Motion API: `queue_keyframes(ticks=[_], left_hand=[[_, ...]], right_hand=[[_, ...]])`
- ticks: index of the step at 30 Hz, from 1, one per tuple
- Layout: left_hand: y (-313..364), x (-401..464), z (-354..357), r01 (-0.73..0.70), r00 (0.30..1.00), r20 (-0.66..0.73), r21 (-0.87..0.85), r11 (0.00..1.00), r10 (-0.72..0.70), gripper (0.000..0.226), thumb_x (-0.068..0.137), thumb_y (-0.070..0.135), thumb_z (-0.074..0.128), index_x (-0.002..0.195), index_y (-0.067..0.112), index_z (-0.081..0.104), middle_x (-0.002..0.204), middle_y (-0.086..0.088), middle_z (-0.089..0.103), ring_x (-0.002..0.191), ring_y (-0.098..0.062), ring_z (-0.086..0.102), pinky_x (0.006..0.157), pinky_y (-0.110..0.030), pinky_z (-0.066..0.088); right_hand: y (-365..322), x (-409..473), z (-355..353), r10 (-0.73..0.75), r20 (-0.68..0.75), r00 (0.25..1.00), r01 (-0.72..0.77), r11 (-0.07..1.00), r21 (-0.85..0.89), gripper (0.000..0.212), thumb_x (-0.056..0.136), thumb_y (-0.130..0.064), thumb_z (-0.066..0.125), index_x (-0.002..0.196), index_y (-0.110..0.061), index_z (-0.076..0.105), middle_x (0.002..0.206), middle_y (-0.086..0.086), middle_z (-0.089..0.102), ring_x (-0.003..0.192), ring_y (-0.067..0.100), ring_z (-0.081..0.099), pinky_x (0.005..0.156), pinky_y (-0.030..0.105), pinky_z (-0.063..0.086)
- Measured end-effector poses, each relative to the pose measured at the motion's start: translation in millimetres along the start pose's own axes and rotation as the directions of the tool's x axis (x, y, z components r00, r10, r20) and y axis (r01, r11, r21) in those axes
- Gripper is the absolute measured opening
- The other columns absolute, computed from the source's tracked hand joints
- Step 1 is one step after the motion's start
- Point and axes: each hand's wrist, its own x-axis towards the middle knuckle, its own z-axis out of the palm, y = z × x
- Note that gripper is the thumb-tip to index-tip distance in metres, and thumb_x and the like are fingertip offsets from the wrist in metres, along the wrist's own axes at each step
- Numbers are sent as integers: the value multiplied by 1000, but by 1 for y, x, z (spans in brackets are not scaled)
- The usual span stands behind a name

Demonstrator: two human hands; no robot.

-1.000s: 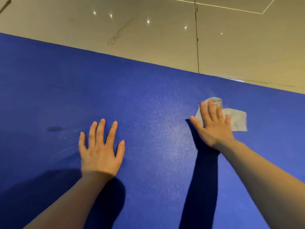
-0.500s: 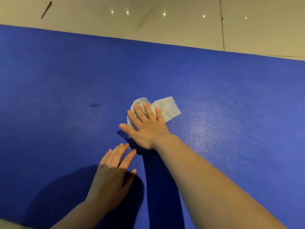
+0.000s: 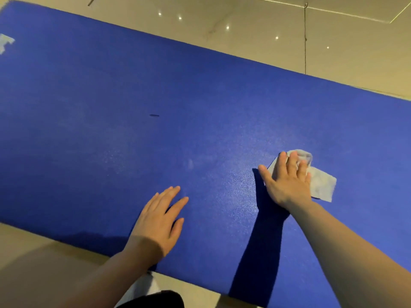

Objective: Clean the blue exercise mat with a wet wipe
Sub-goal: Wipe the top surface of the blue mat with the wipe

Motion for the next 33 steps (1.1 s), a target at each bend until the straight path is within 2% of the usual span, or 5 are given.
queue_keyframes(ticks=[6,11,19,25,33], left_hand=[[-28,-52,-30,-26,996,83,50,998,22,42,83,30,48,109,8,71,118,-10,67,102,-25,62,91,-33,43],[-57,-73,-50,334,941,-62,25,942,-332,51,82,35,45,106,-2,71,115,-19,66,96,-38,66,82,-48,54],[-60,-62,-49,491,871,58,-71,868,-488,60,83,39,52,128,-1,59,138,-17,54,129,-37,50,108,-46,34],[-52,-72,-48,480,873,130,-63,875,-470,75,78,42,43,142,4,45,154,-9,35,144,-28,31,118,-44,20],[-41,-68,-55,459,884,140,-86,884,-445,70,83,37,48,145,4,40,156,-9,30,146,-26,26,114,-27,13]], right_hand=[[-143,-15,33,-488,156,859,492,871,15,72,98,-63,18,157,-25,3,164,-3,-12,149,24,-18,119,47,-9],[-194,-73,65,-650,323,688,711,693,-118,70,99,-63,14,156,-27,-5,162,-7,-19,147,17,-24,118,44,-15],[-50,-27,19,-261,175,949,298,926,-233,72,97,-64,12,154,-29,-16,160,-5,-27,147,22,-24,120,48,-6],[-48,-58,35,-159,133,978,179,971,-156,79,95,-67,13,155,-22,-13,161,3,-24,147,30,-22,119,49,-7],[-142,-147,115,-755,167,634,764,645,17,99,84,-67,-25,152,-23,32,162,0,16,150,27,2,116,47,-11]])
